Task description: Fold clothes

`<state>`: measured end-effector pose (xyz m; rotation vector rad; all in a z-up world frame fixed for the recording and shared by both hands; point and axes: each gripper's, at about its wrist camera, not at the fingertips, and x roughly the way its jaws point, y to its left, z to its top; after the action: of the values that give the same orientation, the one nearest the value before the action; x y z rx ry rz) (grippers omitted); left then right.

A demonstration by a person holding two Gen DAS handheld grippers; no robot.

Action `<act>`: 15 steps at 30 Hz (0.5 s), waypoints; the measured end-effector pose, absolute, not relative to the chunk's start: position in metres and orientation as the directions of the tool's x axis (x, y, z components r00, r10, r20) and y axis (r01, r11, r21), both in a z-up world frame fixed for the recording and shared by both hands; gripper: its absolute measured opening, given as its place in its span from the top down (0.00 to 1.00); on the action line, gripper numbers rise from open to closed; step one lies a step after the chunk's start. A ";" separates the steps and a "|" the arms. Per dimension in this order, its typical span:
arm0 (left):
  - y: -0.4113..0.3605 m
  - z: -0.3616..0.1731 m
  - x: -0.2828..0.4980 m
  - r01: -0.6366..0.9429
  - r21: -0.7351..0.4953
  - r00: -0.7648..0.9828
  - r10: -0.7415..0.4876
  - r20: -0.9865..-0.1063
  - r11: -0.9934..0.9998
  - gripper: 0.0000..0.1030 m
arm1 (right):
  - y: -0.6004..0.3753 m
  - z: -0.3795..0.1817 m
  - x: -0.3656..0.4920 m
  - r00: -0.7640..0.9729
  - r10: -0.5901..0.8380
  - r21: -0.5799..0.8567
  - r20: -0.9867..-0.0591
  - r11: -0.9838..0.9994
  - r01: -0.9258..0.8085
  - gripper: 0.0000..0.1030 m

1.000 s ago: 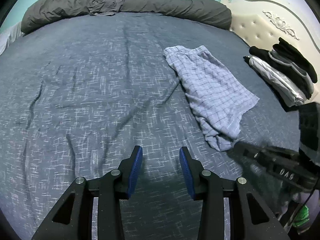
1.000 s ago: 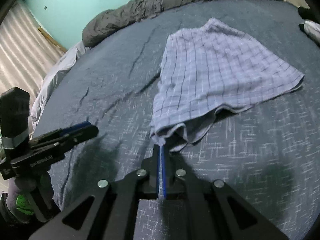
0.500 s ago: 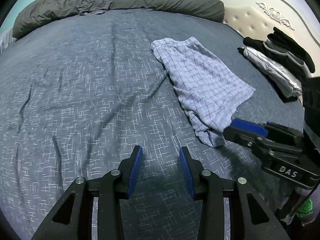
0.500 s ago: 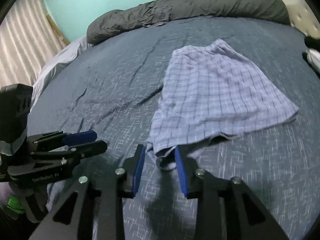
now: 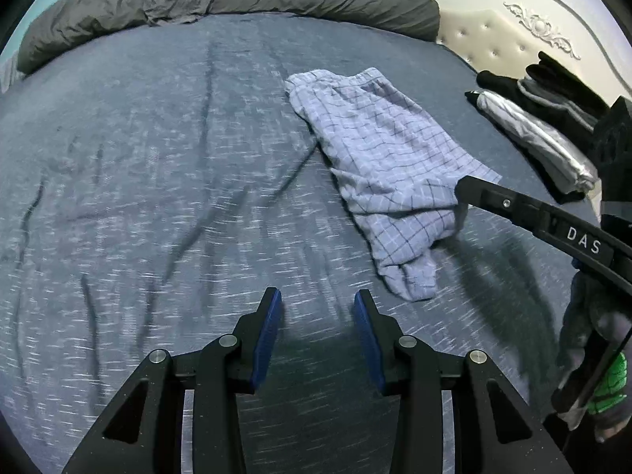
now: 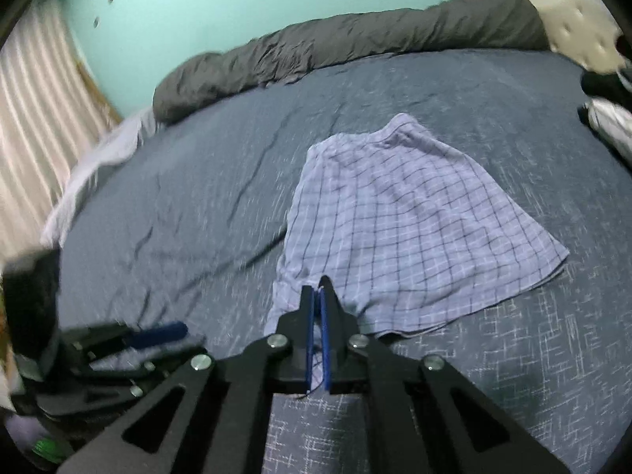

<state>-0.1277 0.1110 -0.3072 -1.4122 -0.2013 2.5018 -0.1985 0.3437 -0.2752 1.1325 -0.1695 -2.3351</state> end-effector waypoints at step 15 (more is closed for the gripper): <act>0.164 -0.308 -0.151 -0.286 -0.221 -0.508 0.343 -0.790 -0.932 0.59 | 0.350 -0.285 -0.203 -0.451 -0.570 0.442 -0.687 -0.820 0.362 0.98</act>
<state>-0.1511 0.1639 -0.3080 -1.3039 -0.0865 2.4504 -0.2034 0.3505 -0.2854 1.1957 -0.3129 -2.2671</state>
